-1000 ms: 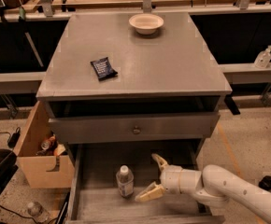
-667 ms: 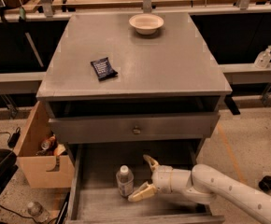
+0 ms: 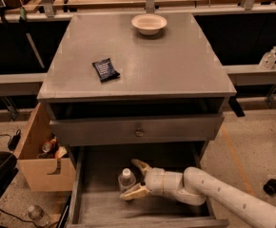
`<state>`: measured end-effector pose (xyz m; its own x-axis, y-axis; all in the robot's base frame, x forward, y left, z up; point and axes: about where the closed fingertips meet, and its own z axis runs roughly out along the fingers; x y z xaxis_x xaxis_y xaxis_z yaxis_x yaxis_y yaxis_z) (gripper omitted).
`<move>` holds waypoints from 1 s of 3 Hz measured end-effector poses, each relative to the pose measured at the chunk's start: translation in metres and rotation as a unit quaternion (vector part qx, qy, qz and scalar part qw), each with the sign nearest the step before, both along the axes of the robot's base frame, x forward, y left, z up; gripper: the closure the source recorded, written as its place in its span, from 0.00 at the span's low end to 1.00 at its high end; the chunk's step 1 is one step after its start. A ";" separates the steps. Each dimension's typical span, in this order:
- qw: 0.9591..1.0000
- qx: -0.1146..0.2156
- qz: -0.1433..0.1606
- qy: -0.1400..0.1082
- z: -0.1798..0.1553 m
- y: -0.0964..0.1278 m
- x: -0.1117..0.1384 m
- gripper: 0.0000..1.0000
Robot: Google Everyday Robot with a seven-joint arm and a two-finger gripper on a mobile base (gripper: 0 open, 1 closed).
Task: Pick blue plastic bottle from middle drawer and place on counter
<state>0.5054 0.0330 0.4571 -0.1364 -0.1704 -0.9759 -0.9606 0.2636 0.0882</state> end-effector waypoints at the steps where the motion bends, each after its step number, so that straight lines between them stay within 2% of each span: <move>1: 0.999 0.026 0.017 -0.017 -0.003 0.014 0.000 0.49; 3: 0.999 0.025 0.019 -0.015 -0.002 0.017 -0.001 0.95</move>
Offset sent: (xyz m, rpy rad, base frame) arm 0.0001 0.0110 -0.0019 0.0394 -0.0261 0.0262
